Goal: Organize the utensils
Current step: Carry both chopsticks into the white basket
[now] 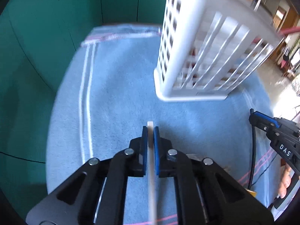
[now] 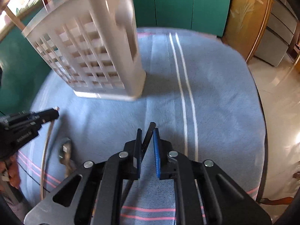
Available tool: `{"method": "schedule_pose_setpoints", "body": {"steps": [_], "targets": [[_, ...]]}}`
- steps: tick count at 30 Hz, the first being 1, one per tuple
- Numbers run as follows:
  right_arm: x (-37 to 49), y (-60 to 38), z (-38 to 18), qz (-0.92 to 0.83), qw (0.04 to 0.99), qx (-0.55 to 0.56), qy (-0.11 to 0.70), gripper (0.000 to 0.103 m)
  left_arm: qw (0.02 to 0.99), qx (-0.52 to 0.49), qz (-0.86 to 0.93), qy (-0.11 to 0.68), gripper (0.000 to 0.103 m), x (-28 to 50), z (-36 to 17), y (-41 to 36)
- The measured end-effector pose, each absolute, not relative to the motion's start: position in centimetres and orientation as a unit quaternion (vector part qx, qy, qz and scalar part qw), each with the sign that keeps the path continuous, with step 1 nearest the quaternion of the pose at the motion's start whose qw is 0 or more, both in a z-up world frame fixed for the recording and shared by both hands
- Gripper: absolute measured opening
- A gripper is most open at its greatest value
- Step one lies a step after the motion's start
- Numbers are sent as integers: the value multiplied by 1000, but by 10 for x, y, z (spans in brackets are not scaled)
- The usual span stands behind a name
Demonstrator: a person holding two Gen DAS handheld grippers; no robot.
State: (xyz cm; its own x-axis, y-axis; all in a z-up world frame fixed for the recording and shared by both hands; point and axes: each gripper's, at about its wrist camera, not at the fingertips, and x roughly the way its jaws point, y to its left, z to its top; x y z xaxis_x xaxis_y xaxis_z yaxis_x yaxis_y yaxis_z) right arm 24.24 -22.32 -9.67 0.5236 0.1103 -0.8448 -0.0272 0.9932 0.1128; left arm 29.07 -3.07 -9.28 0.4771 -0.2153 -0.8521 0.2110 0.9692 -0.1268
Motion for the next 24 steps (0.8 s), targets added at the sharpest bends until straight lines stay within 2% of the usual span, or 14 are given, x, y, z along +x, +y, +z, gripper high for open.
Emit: {"method": "schedule_pose_setpoints", "body": {"steps": [11, 19, 24], "targets": [[181, -234, 11, 46, 934, 32, 353, 7, 930, -52, -130, 339, 6, 231, 18, -9], [134, -229, 74, 60, 962, 24, 264, 7, 962, -61, -121, 238, 6, 189, 70, -5], [124, -229, 101, 65, 972, 30, 226, 7, 967, -71, -125, 209, 6, 182, 91, 0]]}}
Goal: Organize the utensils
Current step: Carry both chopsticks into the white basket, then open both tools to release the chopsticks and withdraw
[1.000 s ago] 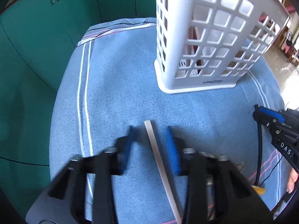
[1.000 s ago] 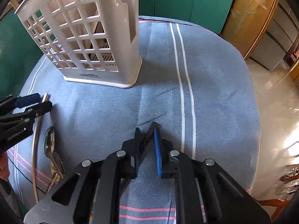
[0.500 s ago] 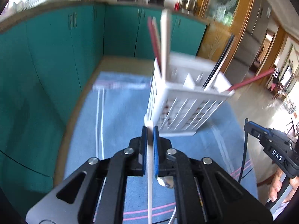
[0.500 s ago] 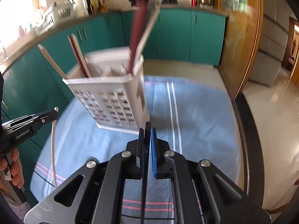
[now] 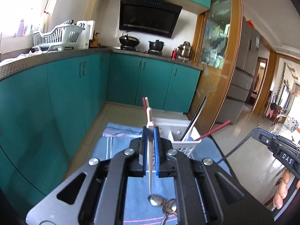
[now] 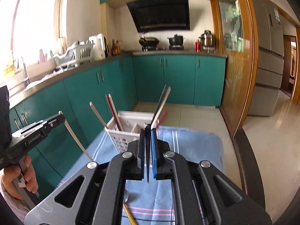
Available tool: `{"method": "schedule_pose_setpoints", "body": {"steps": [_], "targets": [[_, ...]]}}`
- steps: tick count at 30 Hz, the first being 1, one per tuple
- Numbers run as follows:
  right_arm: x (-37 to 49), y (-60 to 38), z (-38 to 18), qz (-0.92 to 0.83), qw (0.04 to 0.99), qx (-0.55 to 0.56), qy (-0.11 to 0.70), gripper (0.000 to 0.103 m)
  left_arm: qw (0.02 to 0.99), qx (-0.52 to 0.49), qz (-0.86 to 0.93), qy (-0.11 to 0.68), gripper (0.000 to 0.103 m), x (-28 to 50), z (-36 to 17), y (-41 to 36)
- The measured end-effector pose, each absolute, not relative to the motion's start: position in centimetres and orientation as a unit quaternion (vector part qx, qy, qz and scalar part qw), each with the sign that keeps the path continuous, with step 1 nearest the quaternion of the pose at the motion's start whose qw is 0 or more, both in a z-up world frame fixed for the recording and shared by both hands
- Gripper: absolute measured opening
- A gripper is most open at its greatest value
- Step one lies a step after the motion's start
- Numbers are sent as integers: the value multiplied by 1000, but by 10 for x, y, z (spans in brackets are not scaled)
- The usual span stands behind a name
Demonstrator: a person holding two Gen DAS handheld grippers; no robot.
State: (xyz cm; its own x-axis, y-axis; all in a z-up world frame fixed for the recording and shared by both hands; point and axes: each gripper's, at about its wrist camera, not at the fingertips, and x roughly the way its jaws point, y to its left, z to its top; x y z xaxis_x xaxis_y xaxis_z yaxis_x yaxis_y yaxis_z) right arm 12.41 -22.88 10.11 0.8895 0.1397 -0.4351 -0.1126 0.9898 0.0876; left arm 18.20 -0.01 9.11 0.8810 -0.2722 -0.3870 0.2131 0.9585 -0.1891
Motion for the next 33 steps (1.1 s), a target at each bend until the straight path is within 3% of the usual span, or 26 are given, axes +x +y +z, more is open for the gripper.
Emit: {"method": "schedule_pose_setpoints", "body": {"steps": [14, 19, 25, 33], "targets": [[169, -219, 175, 99, 975, 40, 194, 7, 982, -58, -132, 120, 6, 197, 189, -5], [183, -222, 214, 92, 983, 62, 148, 7, 986, -75, -112, 99, 6, 223, 211, -7], [221, -219, 229, 62, 989, 56, 124, 7, 985, -99, -91, 111, 6, 261, 199, -8], [276, -226, 164, 42, 978, 79, 191, 7, 981, -92, -78, 149, 6, 284, 152, -13]]}}
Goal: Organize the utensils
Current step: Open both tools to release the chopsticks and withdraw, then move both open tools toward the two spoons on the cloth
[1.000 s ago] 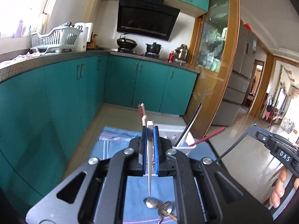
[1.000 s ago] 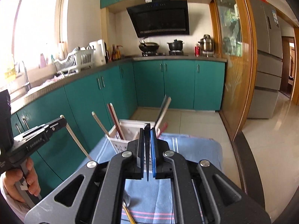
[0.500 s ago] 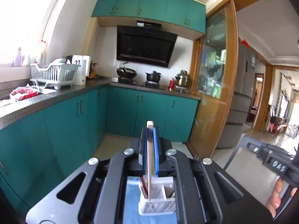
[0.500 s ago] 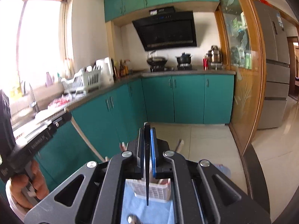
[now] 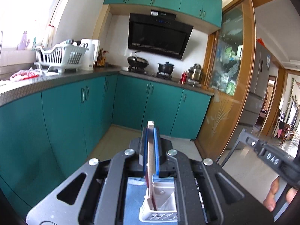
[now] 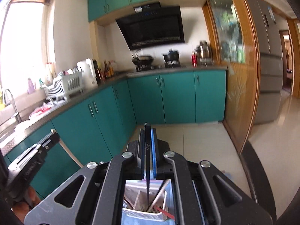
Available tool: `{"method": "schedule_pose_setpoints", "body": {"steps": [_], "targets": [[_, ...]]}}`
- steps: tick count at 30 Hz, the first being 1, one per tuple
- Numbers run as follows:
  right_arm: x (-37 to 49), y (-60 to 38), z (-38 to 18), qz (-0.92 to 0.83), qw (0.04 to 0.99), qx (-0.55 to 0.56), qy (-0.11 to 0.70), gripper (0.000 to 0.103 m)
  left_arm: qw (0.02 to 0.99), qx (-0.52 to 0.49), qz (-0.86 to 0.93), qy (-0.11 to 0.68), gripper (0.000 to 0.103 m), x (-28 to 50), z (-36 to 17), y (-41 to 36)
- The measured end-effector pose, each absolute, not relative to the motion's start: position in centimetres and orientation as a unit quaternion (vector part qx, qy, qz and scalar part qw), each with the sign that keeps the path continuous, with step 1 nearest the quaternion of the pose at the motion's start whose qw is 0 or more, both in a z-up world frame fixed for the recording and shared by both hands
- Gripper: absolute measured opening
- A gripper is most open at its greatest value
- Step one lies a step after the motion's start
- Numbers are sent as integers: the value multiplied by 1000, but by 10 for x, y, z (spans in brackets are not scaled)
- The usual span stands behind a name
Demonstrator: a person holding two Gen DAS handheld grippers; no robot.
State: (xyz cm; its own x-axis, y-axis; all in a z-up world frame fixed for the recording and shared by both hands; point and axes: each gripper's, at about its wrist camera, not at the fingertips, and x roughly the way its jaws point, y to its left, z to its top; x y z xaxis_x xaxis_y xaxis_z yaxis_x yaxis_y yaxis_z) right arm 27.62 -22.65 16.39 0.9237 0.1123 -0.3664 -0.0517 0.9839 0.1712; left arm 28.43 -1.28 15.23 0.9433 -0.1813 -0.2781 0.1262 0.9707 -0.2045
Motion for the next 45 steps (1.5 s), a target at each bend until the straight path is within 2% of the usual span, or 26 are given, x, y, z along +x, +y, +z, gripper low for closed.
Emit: {"method": "schedule_pose_setpoints", "body": {"steps": [10, 11, 12, 13, 14, 15, 17, 21, 24, 27, 30, 34, 38, 45], "targets": [[281, -222, 110, 20, 970, 64, 234, 7, 976, -98, -75, 178, 8, 285, 116, -4], [278, -222, 109, 17, 970, 61, 234, 11, 977, -100, -73, 176, 12, 282, 114, -3], [275, -223, 109, 11, 971, 58, 232, 15, 977, -103, -75, 174, 22, 279, 113, 0], [271, -224, 110, 7, 972, 57, 229, 26, 976, -107, -75, 172, 31, 276, 113, 2], [266, -226, 110, 3, 973, 58, 224, 36, 976, -112, -76, 170, 33, 272, 112, 5], [259, -228, 112, 2, 975, 60, 216, 39, 976, -115, -77, 168, 36, 269, 112, 9], [247, -232, 115, -2, 976, 65, 206, 42, 976, -121, -77, 162, 40, 259, 113, 14], [199, -243, 119, 11, 978, 90, 186, 44, 979, -125, -61, 149, 60, 216, 111, 34], [153, -244, 102, 37, 975, 90, 199, 50, 980, -95, -23, 176, 68, 179, 83, 45], [128, -240, 60, 61, 963, 83, 250, 53, 965, -57, -4, 256, 69, 168, 28, 47], [133, -233, -17, 62, 928, 82, 358, 53, 932, -40, 2, 361, 69, 170, -38, 52], [147, -234, -93, 33, 881, 106, 460, 53, 910, -21, 6, 414, 69, 160, -78, 53], [143, -232, -118, 39, 862, 119, 491, 53, 902, -1, 2, 432, 69, 152, -93, 48], [134, -227, -121, 57, 863, 107, 490, 53, 903, 5, -8, 430, 73, 151, -90, 40]]}}
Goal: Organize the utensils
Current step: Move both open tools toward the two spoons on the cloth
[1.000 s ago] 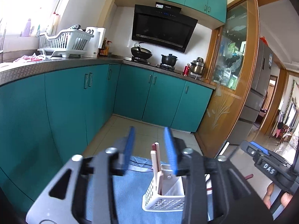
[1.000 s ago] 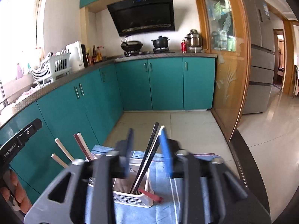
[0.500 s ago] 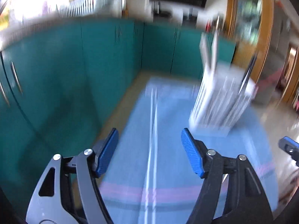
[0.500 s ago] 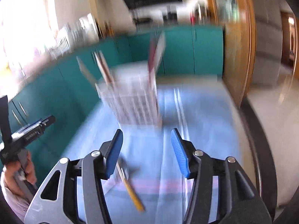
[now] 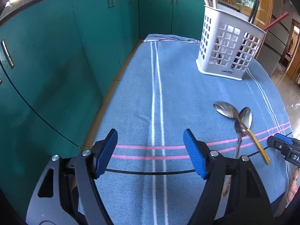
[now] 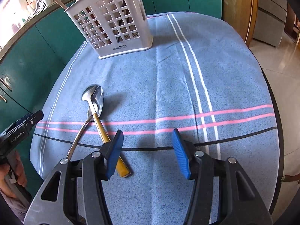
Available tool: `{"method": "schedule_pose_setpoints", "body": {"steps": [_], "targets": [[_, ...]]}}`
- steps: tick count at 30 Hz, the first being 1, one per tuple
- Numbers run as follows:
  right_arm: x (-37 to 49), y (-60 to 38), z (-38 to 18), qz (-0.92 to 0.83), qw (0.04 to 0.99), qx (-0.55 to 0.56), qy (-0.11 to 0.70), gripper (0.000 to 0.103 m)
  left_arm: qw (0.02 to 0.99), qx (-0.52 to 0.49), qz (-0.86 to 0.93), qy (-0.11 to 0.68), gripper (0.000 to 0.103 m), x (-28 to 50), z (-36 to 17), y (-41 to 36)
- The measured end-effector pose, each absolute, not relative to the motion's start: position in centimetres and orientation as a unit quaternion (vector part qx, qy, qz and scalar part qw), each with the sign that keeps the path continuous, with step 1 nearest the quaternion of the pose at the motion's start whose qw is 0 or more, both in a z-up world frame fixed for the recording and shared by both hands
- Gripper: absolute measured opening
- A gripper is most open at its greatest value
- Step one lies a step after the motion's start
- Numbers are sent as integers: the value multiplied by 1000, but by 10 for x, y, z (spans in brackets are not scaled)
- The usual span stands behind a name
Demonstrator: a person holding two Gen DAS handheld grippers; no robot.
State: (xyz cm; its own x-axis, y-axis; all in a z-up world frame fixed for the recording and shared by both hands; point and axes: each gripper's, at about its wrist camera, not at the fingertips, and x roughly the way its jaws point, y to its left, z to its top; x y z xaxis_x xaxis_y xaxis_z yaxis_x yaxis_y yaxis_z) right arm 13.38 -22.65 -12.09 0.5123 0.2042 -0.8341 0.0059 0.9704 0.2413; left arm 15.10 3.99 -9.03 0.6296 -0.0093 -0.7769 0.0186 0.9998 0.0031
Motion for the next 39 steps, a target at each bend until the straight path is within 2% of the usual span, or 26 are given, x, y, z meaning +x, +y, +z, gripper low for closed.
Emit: {"method": "schedule_pose_setpoints", "body": {"steps": [39], "targets": [[131, -227, -118, 61, 866, 113, 484, 53, 897, 7, -28, 440, 77, 150, -94, 27]]}}
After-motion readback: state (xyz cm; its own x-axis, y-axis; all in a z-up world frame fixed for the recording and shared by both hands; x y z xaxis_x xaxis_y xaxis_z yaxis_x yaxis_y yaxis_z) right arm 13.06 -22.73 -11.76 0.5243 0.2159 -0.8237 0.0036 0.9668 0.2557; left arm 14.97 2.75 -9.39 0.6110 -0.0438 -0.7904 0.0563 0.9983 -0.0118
